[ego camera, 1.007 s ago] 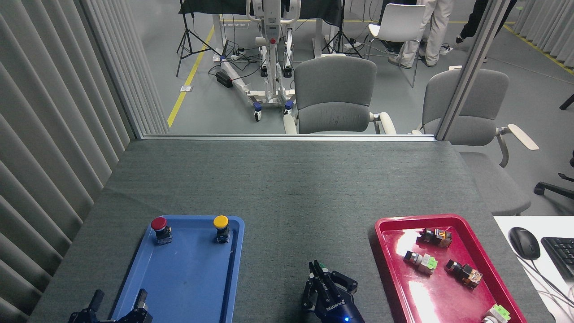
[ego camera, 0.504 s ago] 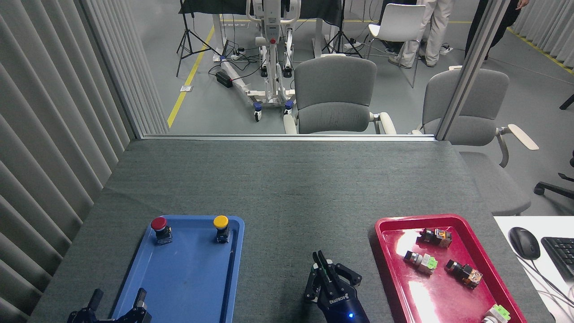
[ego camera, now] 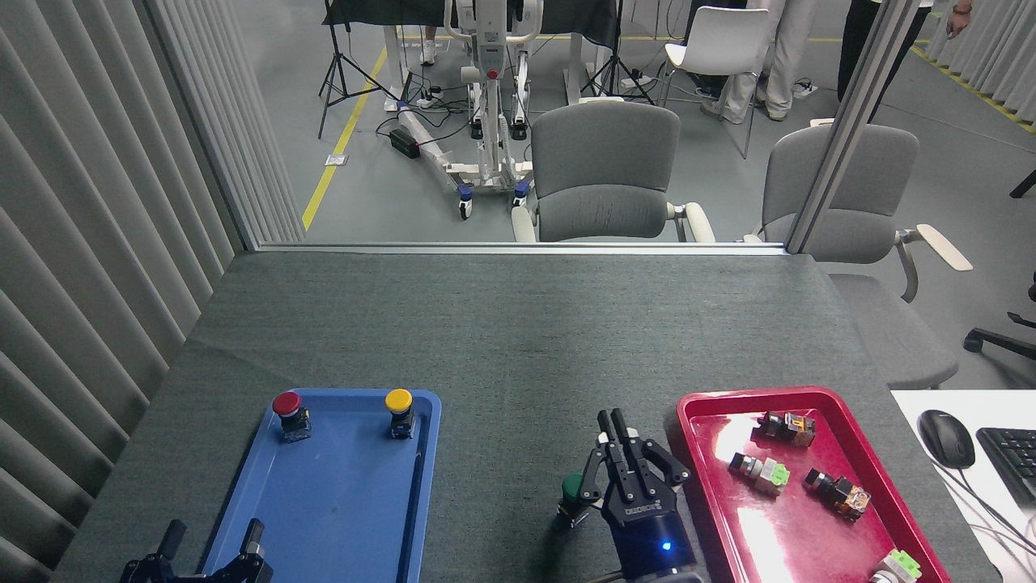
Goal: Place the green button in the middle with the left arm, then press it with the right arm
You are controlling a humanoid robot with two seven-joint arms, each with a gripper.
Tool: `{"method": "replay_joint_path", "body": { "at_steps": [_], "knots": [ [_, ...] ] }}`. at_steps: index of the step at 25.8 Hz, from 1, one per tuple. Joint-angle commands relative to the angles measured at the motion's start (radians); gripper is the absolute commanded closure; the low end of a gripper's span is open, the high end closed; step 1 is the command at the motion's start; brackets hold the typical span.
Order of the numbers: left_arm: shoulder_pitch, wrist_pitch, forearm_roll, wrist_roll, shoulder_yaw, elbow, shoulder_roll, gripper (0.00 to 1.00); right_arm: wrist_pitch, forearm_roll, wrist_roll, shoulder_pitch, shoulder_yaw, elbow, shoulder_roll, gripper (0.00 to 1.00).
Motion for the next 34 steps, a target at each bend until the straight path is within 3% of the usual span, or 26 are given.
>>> {"method": "replay_joint_path", "body": {
  "at_steps": [1,2,3,8,23,28,34],
  "knots": [
    [0.0,0.0,0.001,-0.001,0.0,0.0,0.001,0.01,-0.059,-0.001,0.009,0.044,-0.113,-0.034,-0.002,0.39],
    [0.0,0.0,0.001,-0.001,0.0,0.002,0.001,0.01,-0.074,-0.001,0.009,0.055,-0.148,-0.037,-0.001,0.17],
    [0.0,0.0,0.001,-0.001,0.0,0.0,0.001,0.01,-0.083,-0.002,0.009,0.066,-0.171,-0.037,-0.001,0.01],
    [-0.003,0.0,0.005,-0.003,0.0,-0.002,0.013,0.01,-0.118,-0.001,0.011,0.115,-0.208,-0.037,-0.038,0.0],
    [-0.038,-0.018,0.003,0.0,0.0,0.011,0.036,0.01,-0.152,0.004,0.017,0.239,-0.274,-0.1,-0.033,0.0],
    [-0.04,-0.02,0.003,-0.001,-0.003,0.018,0.024,0.01,-0.154,0.013,0.042,0.262,-0.288,-0.137,-0.012,0.0],
    [-0.038,-0.014,0.0,-0.004,-0.001,0.025,0.024,0.01,-0.152,0.082,0.123,0.316,-0.335,-0.2,0.036,0.0]
  ]
}}
